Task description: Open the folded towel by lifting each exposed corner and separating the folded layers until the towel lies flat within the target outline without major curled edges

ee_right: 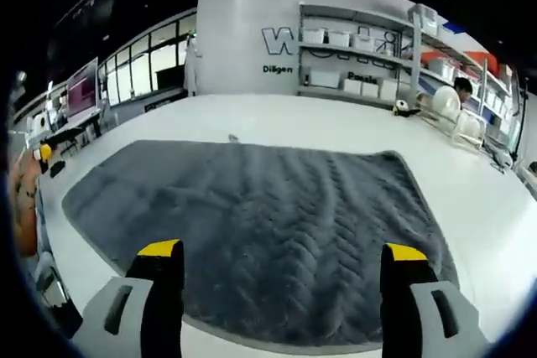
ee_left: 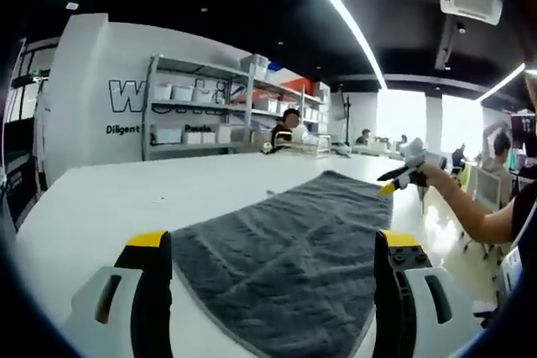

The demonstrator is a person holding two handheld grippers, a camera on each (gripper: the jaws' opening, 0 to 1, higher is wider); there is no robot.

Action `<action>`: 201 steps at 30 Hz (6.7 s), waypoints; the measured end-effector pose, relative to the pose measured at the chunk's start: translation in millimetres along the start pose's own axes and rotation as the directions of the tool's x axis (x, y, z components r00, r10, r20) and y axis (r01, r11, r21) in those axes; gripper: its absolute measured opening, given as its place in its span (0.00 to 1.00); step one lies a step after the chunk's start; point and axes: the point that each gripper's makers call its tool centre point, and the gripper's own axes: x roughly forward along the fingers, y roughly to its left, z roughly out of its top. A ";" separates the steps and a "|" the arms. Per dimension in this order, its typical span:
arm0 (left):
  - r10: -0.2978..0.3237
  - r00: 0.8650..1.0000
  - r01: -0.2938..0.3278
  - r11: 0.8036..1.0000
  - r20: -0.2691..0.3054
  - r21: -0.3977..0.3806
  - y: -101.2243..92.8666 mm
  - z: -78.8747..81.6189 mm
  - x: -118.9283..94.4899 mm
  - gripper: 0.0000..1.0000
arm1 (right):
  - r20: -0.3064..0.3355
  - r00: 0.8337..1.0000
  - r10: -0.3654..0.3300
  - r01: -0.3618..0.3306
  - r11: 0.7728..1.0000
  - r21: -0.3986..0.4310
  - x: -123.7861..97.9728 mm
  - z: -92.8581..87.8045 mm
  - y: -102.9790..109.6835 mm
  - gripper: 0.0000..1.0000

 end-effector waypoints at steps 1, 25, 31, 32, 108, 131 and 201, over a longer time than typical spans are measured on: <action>0.007 1.000 -0.007 1.000 -0.013 0.009 5.0 0.8 3.1 0.99 | -0.001 1.000 0.010 -0.010 1.000 -0.018 0.5 1.8 2.5 1.00; 0.145 0.963 -0.144 0.989 -0.226 0.022 133.0 -37.7 98.6 0.41 | 0.039 0.998 0.044 -0.045 0.998 0.035 -8.4 4.3 13.3 1.00; 0.167 0.945 -0.163 0.986 -0.281 0.038 146.1 -61.6 109.6 0.29 | 0.022 0.999 0.047 -0.048 0.999 0.026 -11.5 -1.7 17.8 1.00; 0.176 0.942 -0.168 0.984 -0.286 0.051 148.2 -65.2 111.1 0.26 | 0.020 0.999 0.048 -0.048 0.999 0.025 -11.5 -1.6 17.1 1.00; 0.497 0.804 -0.415 0.862 -0.326 0.290 284.4 -61.6 89.5 0.36 | -0.037 0.996 0.078 -0.077 0.997 0.028 -2.4 -7.4 24.6 0.99; 0.165 0.985 -0.163 0.985 -0.038 0.060 105.5 -0.3 21.2 0.99 | -0.014 0.993 0.119 -0.119 0.993 0.009 -5.1 -5.0 51.8 0.99; 0.203 0.916 -0.171 0.978 -0.346 0.123 65.4 -124.0 -56.5 0.07 | -0.067 0.995 -0.075 0.080 0.994 0.074 -2.2 -35.1 -52.7 0.38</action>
